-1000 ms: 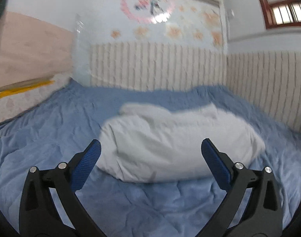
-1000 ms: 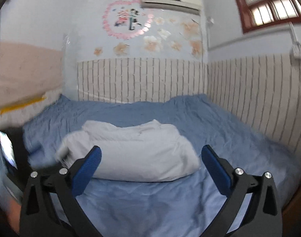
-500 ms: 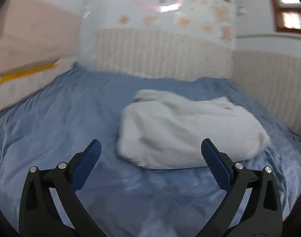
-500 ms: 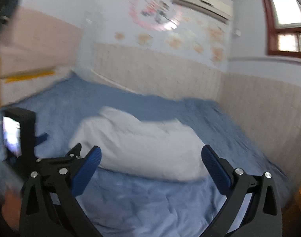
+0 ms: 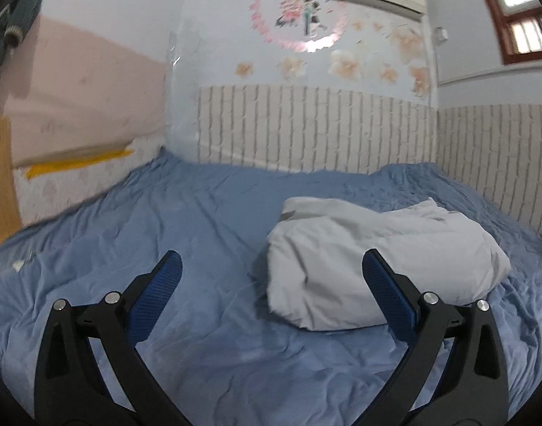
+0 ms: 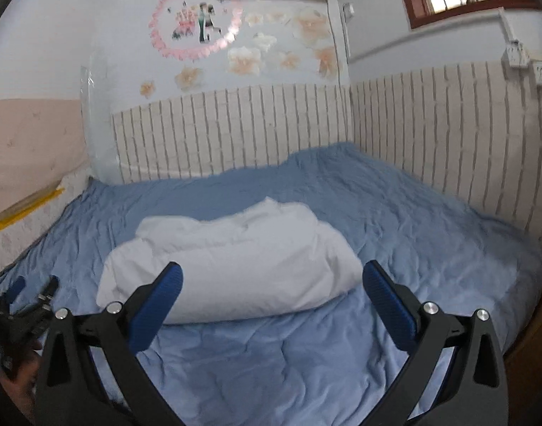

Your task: Fold large clothes

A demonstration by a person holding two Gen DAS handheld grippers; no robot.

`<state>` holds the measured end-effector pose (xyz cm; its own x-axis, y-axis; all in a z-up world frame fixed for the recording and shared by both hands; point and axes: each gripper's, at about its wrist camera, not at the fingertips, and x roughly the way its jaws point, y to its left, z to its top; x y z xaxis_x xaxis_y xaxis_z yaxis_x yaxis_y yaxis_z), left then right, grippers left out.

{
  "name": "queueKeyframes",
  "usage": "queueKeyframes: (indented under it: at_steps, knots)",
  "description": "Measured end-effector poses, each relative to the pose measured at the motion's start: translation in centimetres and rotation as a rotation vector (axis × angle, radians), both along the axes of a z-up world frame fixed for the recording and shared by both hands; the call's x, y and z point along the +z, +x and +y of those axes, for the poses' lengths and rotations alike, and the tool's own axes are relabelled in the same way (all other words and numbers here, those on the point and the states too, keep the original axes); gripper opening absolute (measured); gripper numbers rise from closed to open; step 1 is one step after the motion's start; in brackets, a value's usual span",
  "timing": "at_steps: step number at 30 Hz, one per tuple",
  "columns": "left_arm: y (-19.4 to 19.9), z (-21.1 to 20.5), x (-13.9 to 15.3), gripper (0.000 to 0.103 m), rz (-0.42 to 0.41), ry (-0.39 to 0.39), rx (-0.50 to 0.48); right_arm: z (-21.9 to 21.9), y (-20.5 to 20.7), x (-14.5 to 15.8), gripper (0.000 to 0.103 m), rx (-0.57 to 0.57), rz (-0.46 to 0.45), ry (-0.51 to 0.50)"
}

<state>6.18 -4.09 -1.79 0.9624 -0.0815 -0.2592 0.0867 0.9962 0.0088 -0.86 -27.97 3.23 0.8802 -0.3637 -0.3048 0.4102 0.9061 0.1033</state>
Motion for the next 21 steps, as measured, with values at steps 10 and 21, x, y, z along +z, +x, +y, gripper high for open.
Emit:
queueKeyframes:
  at_steps: [10,21]
  knots:
    - [3.4,-2.9,-2.4,0.1,0.123,-0.007,0.016,5.1,0.5,-0.1,0.101,0.113,0.145,-0.238]
    - [2.5,-3.0,-2.4,0.1,0.11,0.035,0.034,3.0,0.4,0.0,0.101,0.149,0.086,-0.119]
